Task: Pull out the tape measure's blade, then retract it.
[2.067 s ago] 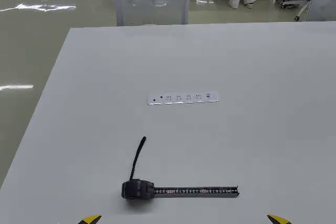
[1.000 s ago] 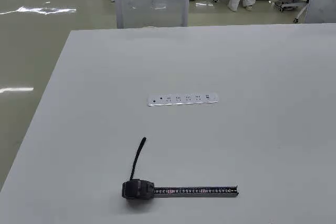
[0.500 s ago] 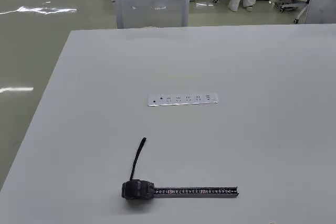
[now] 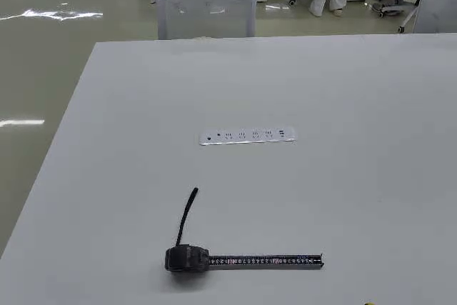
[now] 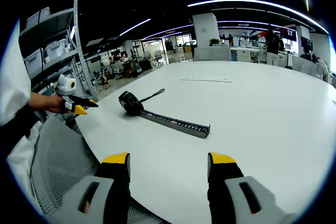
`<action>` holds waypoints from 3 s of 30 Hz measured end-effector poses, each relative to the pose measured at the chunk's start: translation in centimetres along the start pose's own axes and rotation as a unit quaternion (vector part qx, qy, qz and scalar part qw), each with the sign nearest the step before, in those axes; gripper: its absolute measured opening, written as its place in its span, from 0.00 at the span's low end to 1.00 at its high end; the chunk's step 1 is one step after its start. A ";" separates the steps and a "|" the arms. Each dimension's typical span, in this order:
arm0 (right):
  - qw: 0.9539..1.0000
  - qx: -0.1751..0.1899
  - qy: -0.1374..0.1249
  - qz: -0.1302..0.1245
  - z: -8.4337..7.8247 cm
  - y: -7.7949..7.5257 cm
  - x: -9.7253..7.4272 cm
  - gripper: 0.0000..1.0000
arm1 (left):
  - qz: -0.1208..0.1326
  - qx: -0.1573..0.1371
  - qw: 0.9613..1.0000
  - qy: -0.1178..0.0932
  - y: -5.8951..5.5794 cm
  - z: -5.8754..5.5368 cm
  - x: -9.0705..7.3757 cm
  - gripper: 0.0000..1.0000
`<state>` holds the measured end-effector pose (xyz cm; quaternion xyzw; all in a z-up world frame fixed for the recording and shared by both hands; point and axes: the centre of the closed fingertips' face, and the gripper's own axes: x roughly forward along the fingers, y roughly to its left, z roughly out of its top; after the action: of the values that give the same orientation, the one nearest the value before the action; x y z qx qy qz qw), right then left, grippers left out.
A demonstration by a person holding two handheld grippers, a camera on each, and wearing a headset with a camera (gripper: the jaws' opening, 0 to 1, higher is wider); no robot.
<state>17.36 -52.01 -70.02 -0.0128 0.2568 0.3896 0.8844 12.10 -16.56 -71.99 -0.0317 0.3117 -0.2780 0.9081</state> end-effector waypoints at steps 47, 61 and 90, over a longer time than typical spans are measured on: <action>1.000 -0.011 -0.007 0.004 1.3 -0.6 1.0 0.60 | 0.009 0.000 1.000 -0.006 0.0 1.8 2.4 0.65; 1.000 -0.012 -0.011 0.006 1.4 -0.7 0.9 0.60 | 0.026 -0.014 1.000 -0.007 0.2 2.0 2.9 0.66; 1.000 -0.007 -0.016 0.003 1.6 -0.6 0.6 0.60 | 0.065 -0.049 0.996 -0.021 1.4 3.0 3.8 0.69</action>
<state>18.86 -51.67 -69.04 -0.0121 0.2396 0.3946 0.8869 17.02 -17.74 -71.99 -0.0620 0.3076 -0.2017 0.9278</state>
